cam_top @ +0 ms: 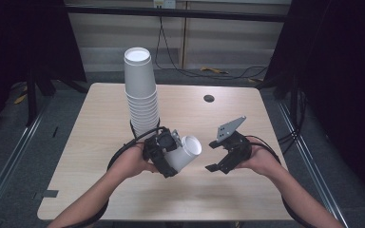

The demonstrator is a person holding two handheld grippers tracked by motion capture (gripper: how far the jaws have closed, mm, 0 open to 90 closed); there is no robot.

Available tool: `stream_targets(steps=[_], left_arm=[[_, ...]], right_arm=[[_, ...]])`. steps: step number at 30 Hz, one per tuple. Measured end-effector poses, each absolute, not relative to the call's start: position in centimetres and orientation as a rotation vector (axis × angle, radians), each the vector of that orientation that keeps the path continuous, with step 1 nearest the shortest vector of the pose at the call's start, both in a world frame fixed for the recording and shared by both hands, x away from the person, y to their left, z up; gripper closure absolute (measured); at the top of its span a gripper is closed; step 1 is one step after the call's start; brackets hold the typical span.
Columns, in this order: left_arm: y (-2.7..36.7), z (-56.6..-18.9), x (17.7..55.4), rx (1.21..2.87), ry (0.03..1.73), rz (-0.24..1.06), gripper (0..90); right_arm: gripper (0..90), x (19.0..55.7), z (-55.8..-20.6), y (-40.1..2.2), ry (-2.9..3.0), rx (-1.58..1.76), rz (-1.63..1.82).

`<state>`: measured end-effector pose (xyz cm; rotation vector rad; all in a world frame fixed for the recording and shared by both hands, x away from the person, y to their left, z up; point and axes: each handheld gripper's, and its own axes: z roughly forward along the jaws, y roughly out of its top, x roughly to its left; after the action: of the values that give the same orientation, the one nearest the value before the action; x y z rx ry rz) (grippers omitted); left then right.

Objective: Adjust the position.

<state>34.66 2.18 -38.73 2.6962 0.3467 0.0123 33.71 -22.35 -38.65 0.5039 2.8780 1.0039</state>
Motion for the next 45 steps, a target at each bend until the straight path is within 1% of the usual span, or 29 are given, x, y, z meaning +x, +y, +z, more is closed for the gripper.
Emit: stream_targets(steps=[8, 11, 21, 40, 45], left_arm=[[1.1, -39.1, 34.6, 2.732, 0.335, 0.01, 12.5], [0.8, -39.1, 34.6, 2.756, 0.304, 0.01, 12.5], [0.1, -39.4, 34.7, 2.765, 0.317, 0.0, 12.5], [-0.9, -39.7, 34.8, 2.816, 0.305, 0.028, 12.5], [-1.0, -39.8, 34.7, 2.815, 0.312, 0.016, 12.5]], right_arm=[[13.7, 33.7, -38.2, -22.0, 2.924, 0.498, 0.95], [13.7, 33.6, -37.9, -21.7, 2.946, 0.468, 0.931], [14.0, 33.5, -36.7, -21.0, 2.98, 0.413, 0.875], [14.0, 33.6, -36.0, -19.1, 3.017, 0.35, 0.786], [14.0, 33.7, -35.9, -18.6, 3.01, 0.314, 0.806]])
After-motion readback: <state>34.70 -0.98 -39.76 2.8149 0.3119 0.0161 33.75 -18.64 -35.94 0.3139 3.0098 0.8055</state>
